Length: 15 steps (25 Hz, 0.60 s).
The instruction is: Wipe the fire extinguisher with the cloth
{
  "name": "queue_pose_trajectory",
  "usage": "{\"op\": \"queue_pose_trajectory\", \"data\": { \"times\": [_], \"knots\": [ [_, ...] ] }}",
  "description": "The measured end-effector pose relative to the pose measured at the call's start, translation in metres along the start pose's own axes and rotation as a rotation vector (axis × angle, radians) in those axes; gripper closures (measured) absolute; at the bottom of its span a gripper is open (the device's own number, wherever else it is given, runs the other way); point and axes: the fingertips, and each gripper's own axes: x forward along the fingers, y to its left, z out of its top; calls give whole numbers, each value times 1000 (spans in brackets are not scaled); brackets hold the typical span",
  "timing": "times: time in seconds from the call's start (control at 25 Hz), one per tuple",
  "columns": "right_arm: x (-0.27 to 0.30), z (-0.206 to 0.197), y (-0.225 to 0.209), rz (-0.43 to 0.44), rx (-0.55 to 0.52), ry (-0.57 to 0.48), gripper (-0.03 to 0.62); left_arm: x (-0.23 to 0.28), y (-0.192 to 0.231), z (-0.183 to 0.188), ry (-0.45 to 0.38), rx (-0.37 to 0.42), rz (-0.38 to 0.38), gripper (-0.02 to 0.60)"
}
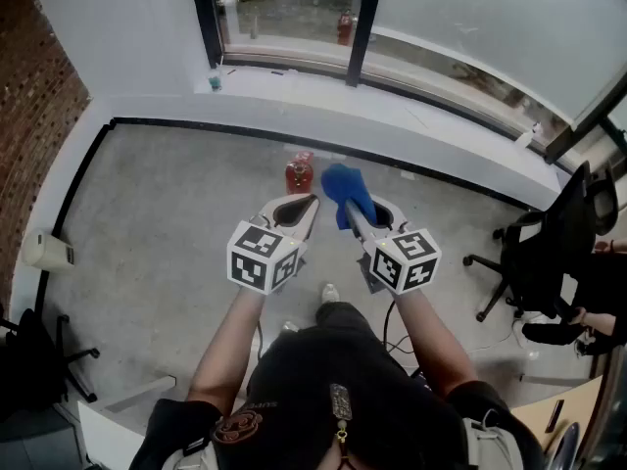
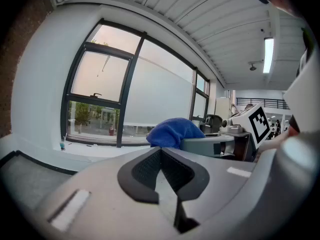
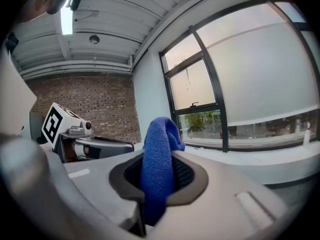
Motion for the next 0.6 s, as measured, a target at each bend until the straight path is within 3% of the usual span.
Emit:
{"op": "queue_pose_trajectory", "data": {
  "times": [0.6],
  "knots": [
    [1,-1,-3,11,9,-2,536,2,3,-6,3,-17,8,575]
  ]
}}
